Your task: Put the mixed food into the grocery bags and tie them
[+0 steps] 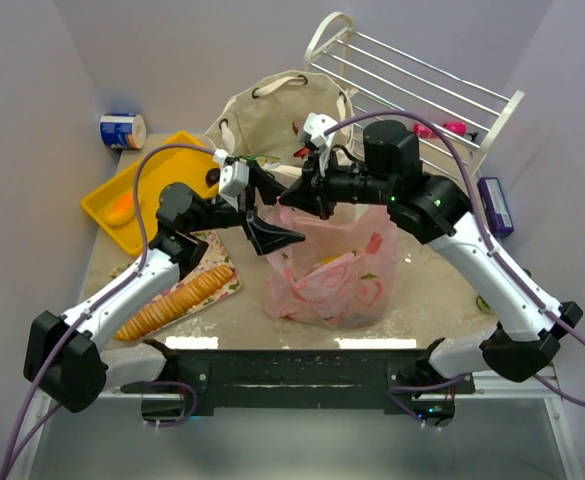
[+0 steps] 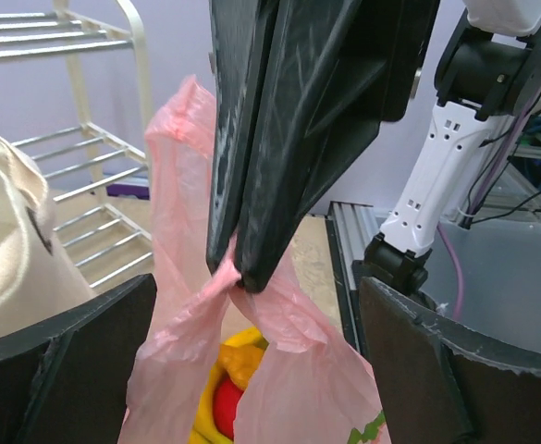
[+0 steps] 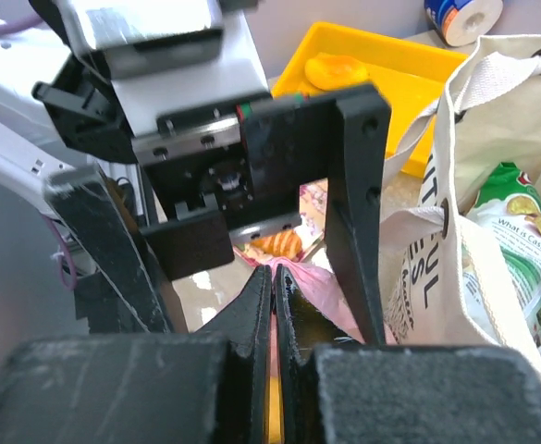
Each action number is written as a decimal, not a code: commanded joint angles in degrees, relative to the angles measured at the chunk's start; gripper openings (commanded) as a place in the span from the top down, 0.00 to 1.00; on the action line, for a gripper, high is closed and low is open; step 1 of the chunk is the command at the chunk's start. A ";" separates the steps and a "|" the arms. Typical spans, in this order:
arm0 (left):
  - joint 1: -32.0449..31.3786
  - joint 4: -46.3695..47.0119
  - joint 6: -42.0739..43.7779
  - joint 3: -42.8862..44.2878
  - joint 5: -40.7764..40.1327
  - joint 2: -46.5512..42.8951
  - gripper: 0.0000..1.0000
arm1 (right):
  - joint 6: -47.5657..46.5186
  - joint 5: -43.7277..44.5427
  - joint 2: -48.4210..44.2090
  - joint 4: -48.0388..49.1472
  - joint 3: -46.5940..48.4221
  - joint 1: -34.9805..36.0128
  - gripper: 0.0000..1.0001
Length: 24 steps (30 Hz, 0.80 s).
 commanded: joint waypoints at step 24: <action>-4.50 -1.20 -0.50 -9.96 -4.88 0.27 1.00 | -0.23 16.10 4.66 -11.48 13.12 -7.07 0.65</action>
